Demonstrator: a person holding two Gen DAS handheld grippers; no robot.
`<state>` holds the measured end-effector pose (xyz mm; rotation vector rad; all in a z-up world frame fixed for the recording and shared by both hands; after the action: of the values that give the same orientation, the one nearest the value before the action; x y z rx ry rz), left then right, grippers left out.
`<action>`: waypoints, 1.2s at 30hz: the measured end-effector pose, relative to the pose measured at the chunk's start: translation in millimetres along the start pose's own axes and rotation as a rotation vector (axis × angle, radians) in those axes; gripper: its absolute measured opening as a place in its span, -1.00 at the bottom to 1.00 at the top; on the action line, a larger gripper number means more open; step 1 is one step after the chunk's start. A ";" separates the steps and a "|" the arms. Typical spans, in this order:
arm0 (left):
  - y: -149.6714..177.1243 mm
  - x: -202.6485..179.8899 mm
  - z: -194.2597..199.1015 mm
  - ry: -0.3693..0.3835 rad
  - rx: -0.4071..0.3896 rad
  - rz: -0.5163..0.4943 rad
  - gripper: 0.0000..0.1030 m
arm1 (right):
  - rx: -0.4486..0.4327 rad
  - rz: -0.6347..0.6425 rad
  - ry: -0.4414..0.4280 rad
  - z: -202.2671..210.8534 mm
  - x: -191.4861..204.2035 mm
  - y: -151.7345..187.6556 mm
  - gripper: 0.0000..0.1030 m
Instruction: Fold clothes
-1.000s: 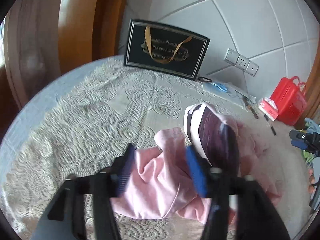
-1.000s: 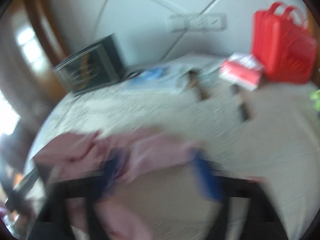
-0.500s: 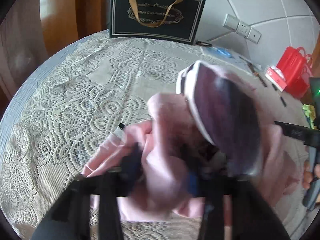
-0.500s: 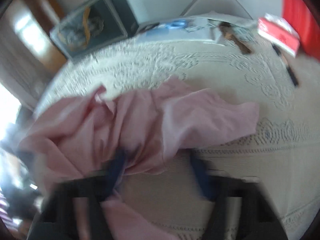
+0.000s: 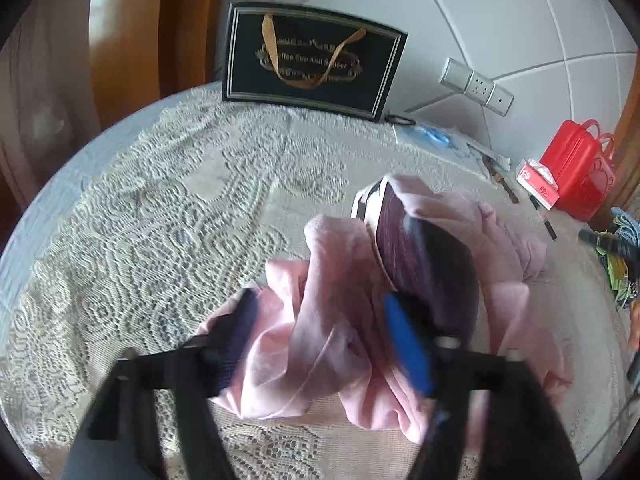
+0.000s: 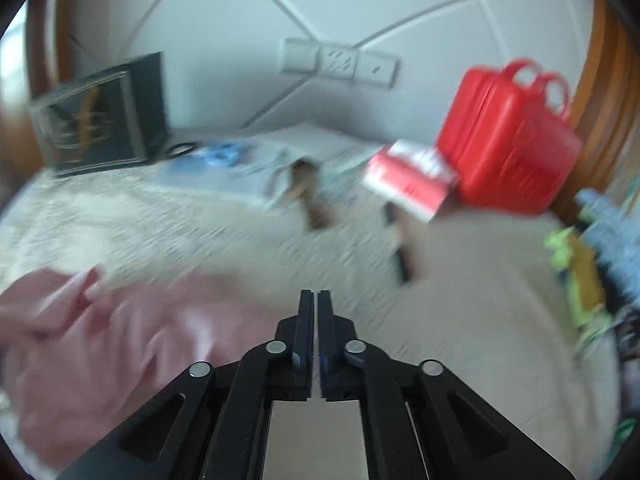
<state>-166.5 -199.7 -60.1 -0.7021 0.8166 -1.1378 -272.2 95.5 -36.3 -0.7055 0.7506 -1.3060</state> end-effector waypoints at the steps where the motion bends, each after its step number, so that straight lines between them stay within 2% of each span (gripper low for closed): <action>1: -1.0 0.2 2.5 0.000 -0.002 -0.004 0.58 | 0.034 -0.027 -0.085 6.1 3.4 11.1 -0.62; 3: -2.9 0.5 7.4 -0.001 -0.007 -0.013 0.60 | 0.107 -0.086 -0.239 19.0 12.7 35.6 -0.46; 5: 2.0 3.8 3.8 -0.013 0.023 -0.016 0.60 | 0.169 -0.109 -0.332 31.4 25.4 58.7 -0.43; 6: 4.5 5.5 0.9 -0.018 0.037 -0.016 0.60 | 0.189 -0.104 -0.360 35.8 33.0 68.0 -0.31; 7: 7.6 7.7 -2.5 -0.030 0.050 -0.015 0.60 | 0.204 -0.096 -0.381 41.1 39.8 76.3 -0.09; 10: 17.5 9.4 -13.4 -0.042 0.088 -0.022 0.55 | 0.196 -0.085 -0.398 53.0 53.2 85.6 0.26; 11: 21.2 7.4 -17.5 -0.030 0.104 -0.026 0.41 | 0.196 -0.071 -0.391 53.2 58.1 87.8 0.33; 12: 25.2 3.7 -21.4 -0.003 0.128 -0.034 -0.05 | 0.207 -0.056 -0.386 50.3 63.1 92.3 0.39; 13: 27.5 0.2 -21.5 -0.007 0.123 -0.054 -0.21 | 0.233 -0.039 -0.388 45.0 69.3 99.3 0.31; 14: 27.9 -2.8 -19.9 -0.017 0.117 -0.069 -0.37 | 0.262 -0.007 -0.383 41.1 77.2 105.7 0.09; 15: 28.2 -5.5 -17.3 -0.001 0.121 -0.063 -0.64 | 0.282 0.034 -0.366 38.6 83.9 111.7 -0.79; 16: 27.2 -7.7 -12.8 0.011 0.115 -0.047 -0.67 | 0.260 0.110 -0.303 41.8 85.9 115.8 -0.92; 18: 23.6 -11.8 1.6 0.021 0.081 -0.033 -0.70 | 0.191 0.225 -0.196 54.7 82.8 115.3 -0.93; 20: 23.2 -20.0 24.6 0.076 0.048 -0.025 -0.70 | 0.064 0.253 -0.097 81.9 59.8 95.1 -0.93; 23: 33.2 -42.3 59.8 0.214 0.036 -0.032 -0.70 | -0.166 0.269 0.064 142.9 12.0 55.6 -0.94; 26: 55.6 -72.0 86.0 0.349 0.075 -0.080 -0.65 | -0.250 0.236 0.091 202.1 -33.0 42.8 -0.94; 27: 65.2 -79.9 92.0 0.370 0.098 -0.098 -0.47 | -0.246 0.250 0.094 215.1 -43.9 48.4 -0.94; 28: 72.5 -84.3 96.4 0.363 0.106 -0.127 -0.15 | -0.208 0.258 0.091 221.3 -54.2 59.5 -0.94; 30: 81.3 -86.5 103.6 0.322 0.104 -0.176 0.26 | -0.106 0.261 0.064 227.5 -72.4 87.0 -0.92; 32: 80.5 -80.9 110.5 0.298 0.090 -0.186 0.34 | 0.024 0.225 0.001 222.8 -91.0 123.1 -0.74; 33: 76.8 -75.4 112.7 0.285 0.083 -0.176 0.40 | 0.063 0.199 -0.022 222.1 -100.2 139.6 -0.55; 34: 72.1 -68.4 113.8 0.261 0.075 -0.168 0.40 | 0.092 0.177 -0.034 221.3 -107.7 153.8 -0.46; 36: 63.5 -59.1 110.0 0.204 0.069 -0.162 0.40 | 0.129 0.124 -0.053 218.1 -120.8 174.8 -0.43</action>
<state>-54.2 -117.7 -42.7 -0.6094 0.9001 -1.3941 -7.4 245.6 -40.7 -0.5785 0.6510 -1.2074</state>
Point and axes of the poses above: each gripper's, at about its wrist camera, not at the fingertips, and z roughly against the way its jaws point, x to its left, y to its underside, the point moved 3 cm from there along -z, roughly the way its jaws point, and after that the axes turned 15 degrees about -x, right-handed, at the moved point
